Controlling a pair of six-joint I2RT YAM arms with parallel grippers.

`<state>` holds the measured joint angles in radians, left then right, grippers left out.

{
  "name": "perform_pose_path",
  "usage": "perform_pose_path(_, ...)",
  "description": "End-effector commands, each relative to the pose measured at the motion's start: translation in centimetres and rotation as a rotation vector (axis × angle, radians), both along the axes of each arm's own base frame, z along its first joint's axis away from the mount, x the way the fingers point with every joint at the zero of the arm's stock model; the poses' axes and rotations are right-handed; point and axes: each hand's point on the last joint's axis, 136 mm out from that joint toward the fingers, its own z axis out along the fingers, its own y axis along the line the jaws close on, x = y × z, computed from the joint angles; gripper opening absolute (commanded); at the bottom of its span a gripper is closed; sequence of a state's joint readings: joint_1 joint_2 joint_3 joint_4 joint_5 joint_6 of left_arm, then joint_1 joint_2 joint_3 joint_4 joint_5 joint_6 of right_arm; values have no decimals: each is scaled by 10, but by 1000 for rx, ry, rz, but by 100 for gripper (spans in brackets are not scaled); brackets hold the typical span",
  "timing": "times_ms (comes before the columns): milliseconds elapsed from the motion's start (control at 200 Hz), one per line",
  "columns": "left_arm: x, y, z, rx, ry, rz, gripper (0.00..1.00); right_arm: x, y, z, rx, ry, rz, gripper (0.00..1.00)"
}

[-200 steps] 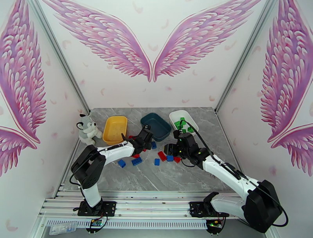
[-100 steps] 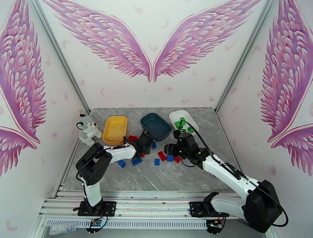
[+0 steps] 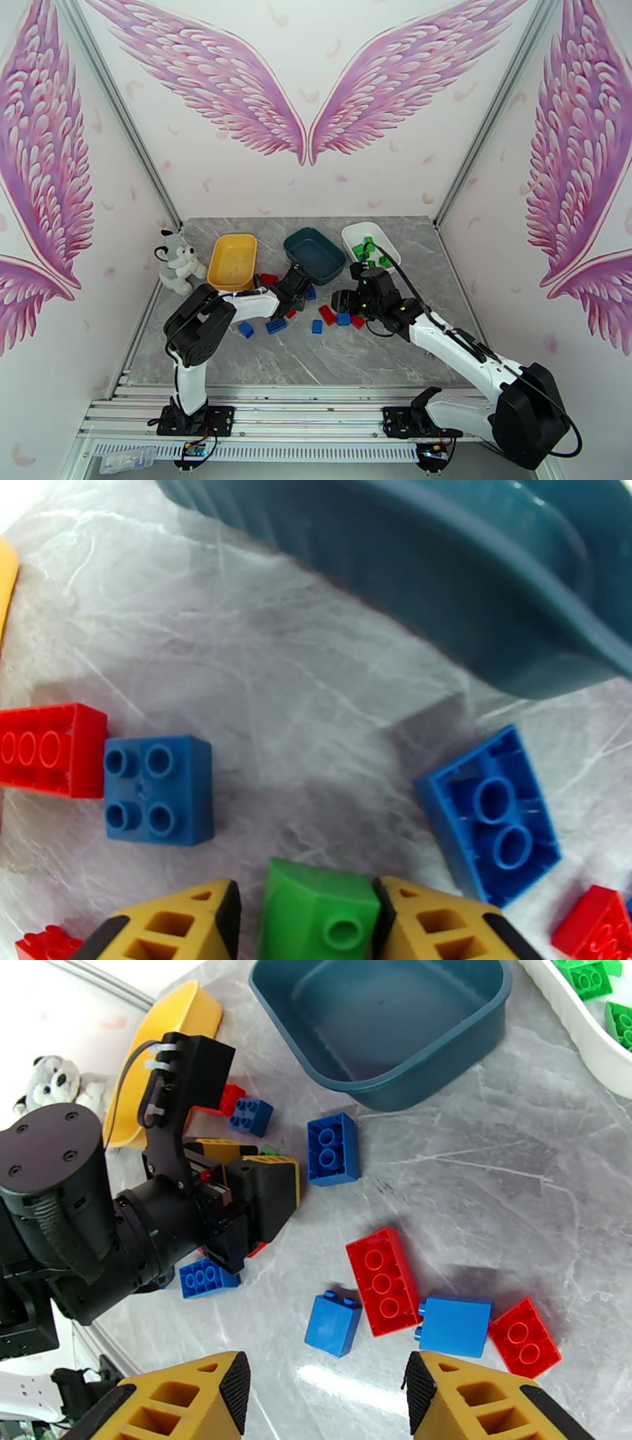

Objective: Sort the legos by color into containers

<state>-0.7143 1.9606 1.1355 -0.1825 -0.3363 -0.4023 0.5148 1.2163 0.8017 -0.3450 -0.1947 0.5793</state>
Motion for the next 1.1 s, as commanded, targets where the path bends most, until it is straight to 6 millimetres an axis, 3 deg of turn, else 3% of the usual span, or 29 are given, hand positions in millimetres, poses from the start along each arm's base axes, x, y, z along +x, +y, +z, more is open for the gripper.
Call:
perform_pose_path(0,9,2,1,15,-4,9,43,-3,-4,2,5,-3,-1,59)
perform_pose_path(195,12,4,13,0,-30,16,33,-3,-4,1,6,-1,0,59)
perform_pose_path(550,8,-3,71,-96,-99,-12,31,-2,-5,3,5,-6,-8,59)
perform_pose_path(650,5,-28,87,-208,-96,-73,31,0,-12,3,-15,-14,-40,59)
perform_pose_path(800,9,-80,105,-348,-81,-166,31,4,-44,6,-87,-28,-182,63)
perform_pose_path(840,17,-100,118,-406,-91,-190,31,4,-56,8,-108,-35,-232,64)
perform_pose_path(1095,47,-193,132,-697,-39,-283,32,-8,-100,42,-126,-150,-377,67)
